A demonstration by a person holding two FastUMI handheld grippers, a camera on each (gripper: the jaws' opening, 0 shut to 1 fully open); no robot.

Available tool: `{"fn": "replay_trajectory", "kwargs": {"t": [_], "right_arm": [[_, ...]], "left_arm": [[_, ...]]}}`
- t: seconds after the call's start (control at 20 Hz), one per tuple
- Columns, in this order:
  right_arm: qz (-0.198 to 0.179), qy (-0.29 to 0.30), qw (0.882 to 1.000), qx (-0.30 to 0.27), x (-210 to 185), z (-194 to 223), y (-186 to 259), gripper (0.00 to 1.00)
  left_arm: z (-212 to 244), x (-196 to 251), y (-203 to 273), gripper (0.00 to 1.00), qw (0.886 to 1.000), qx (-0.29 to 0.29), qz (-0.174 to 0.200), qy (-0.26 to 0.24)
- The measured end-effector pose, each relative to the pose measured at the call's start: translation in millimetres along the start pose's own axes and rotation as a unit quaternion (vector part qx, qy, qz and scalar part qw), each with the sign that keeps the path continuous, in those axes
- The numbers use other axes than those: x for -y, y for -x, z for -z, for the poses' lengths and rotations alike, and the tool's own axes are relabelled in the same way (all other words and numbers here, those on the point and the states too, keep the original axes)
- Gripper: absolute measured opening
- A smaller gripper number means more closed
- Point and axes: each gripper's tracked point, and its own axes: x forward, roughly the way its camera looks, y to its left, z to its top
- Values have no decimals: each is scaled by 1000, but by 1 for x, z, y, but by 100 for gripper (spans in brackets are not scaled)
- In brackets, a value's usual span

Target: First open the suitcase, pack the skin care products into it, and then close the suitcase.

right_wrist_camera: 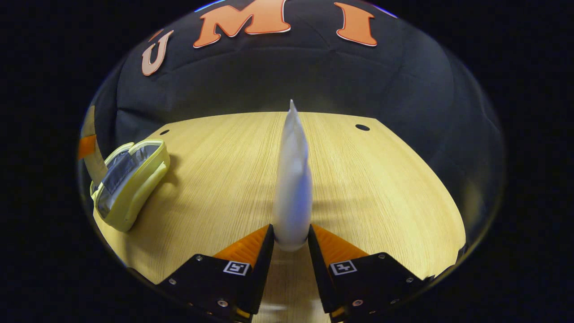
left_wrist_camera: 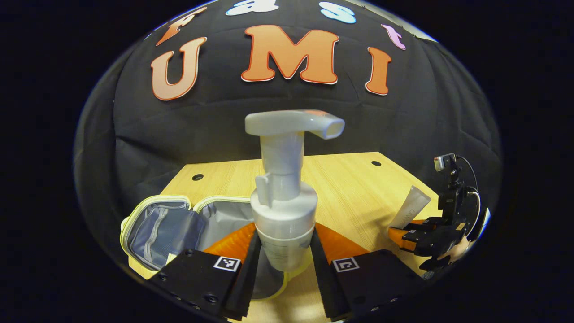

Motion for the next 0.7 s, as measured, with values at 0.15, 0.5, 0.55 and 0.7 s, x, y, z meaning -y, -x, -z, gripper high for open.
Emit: {"fn": "replay_trajectory", "kwargs": {"t": [0.15,0.5,0.55,0.7], "right_arm": [[2,2,1000,-3,-1,0,5,46],[-29,-19,999,20,-46,-39,50,43],[-37,-24,999,19,-54,-44,56,43],[-50,-36,998,29,-75,-61,67,43]], "left_arm": [[-1,-7,7,60,1000,-6,5,4],[-13,-44,28,60,998,-50,44,-14],[-10,-51,29,60,996,-75,53,-14],[11,-72,28,60,983,-158,86,-25]]}}
